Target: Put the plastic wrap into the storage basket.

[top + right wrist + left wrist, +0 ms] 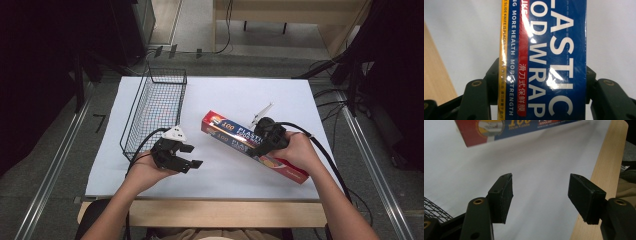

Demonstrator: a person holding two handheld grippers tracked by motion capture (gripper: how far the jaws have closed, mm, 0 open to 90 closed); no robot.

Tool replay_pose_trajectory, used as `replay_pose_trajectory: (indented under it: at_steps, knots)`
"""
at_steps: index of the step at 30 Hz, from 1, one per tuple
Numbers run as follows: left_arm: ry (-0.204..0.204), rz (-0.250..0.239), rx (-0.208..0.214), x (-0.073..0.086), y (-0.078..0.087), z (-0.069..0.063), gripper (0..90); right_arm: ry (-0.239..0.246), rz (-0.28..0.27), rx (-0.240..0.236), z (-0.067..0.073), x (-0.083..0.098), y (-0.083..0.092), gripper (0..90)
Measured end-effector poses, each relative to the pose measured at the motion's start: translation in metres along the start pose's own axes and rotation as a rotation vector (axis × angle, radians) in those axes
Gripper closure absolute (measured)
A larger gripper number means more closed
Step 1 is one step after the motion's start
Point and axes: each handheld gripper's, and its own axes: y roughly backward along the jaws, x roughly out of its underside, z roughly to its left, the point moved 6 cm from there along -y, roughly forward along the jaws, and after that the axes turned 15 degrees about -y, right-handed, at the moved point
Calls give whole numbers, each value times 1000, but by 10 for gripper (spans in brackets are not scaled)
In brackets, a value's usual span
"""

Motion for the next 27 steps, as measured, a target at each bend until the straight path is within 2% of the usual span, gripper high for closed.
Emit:
replay_pose_trajectory:
  at_steps: [1, 2, 3, 5, 6, 10, 14, 23, 25, 27]
  knots:
    - [-8, 3, -11, 0, 1, 1, 375, 23, 8, -12, 4, 3, -1, 416]
    - [-7, -2, -9, 0, 2, 1, 375, 23, 8, -12, 4, 3, -1, 416]
    - [-2, -5, -6, -1, 2, 1, 375, 41, 10, -31, 8, 5, -2, 416]
    - [-1, -5, -3, 0, 3, 2, 375, 50, 15, -33, 10, 7, -3, 416]
    - [-3, -1, -4, 0, 3, 2, 375, 79, 20, -39, 15, 11, -4, 416]
    - [-5, -4, 4, -2, 6, 1, 375, 115, 31, -49, 21, 15, -7, 417]
    - [-2, -37, 15, -12, 14, 1, 385, 141, 67, -83, 28, 20, -14, 417]
    - [-57, 10, 46, -20, 15, 0, 342, 216, 66, -115, 42, 19, -17, 416]
    - [-75, 20, 66, -24, 14, -1, 334, 213, 71, -138, 45, 20, -17, 416]
    - [-103, 23, 74, -29, 12, -1, 305, 235, 73, -152, 48, 21, -16, 416]
